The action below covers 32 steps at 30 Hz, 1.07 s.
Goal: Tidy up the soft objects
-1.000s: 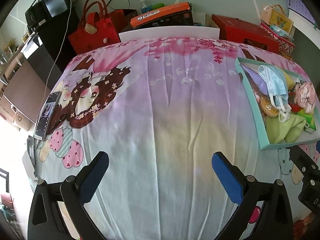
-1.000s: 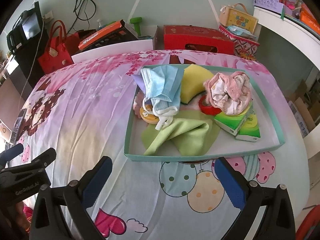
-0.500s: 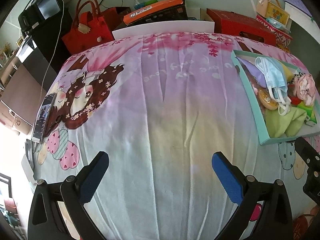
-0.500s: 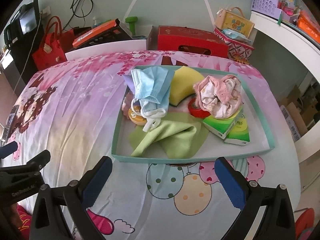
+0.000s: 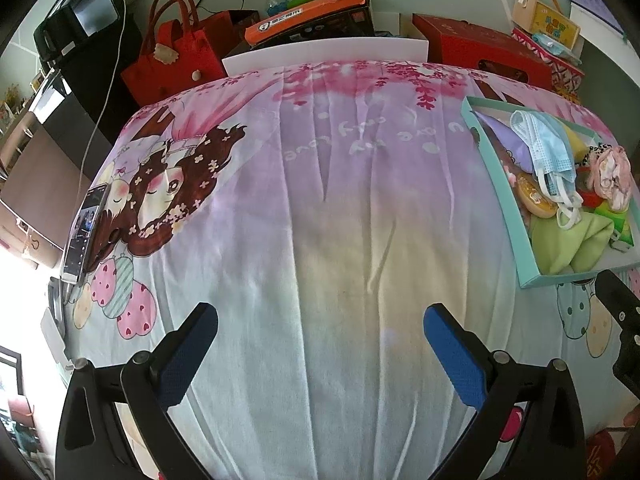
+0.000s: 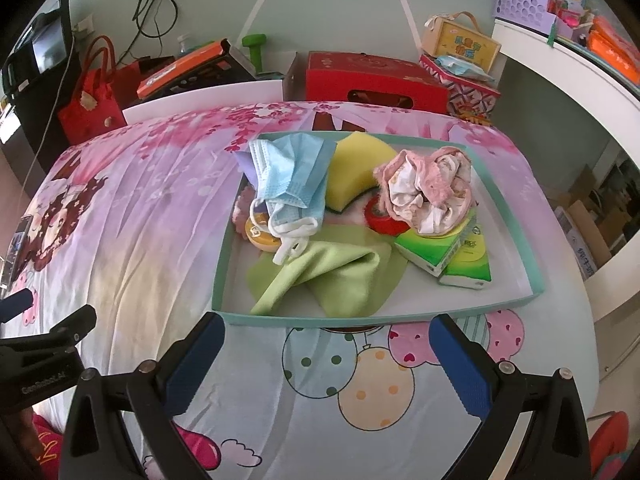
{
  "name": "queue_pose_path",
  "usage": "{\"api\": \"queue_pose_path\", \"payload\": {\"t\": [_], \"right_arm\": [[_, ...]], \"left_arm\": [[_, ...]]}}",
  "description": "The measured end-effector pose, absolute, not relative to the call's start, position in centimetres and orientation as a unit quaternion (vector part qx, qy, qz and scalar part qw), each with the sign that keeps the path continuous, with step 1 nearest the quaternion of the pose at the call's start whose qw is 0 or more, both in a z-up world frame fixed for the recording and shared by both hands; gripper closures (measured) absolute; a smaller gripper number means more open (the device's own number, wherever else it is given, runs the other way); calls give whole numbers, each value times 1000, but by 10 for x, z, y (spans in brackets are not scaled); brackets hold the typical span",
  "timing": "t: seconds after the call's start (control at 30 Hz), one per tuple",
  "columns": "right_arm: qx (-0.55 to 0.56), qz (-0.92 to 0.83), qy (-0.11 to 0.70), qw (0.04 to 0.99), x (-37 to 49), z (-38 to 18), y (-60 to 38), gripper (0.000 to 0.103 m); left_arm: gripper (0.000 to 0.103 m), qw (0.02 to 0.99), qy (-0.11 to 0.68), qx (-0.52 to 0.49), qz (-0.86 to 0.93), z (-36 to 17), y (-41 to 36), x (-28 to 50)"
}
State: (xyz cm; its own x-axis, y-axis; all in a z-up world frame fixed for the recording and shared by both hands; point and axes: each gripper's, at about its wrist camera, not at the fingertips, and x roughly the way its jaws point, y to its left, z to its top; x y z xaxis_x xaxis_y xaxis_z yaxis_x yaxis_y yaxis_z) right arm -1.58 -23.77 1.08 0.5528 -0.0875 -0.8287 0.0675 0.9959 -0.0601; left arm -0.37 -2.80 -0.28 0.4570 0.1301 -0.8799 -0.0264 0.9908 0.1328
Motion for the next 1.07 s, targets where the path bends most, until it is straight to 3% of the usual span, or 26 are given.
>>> {"api": "queue_pose_path", "payload": {"t": [1.07], "right_arm": [[-9, -54, 474, 879, -15, 10, -239, 0]], "left_arm": [[1, 855, 516, 38, 41, -1, -25, -5]]}}
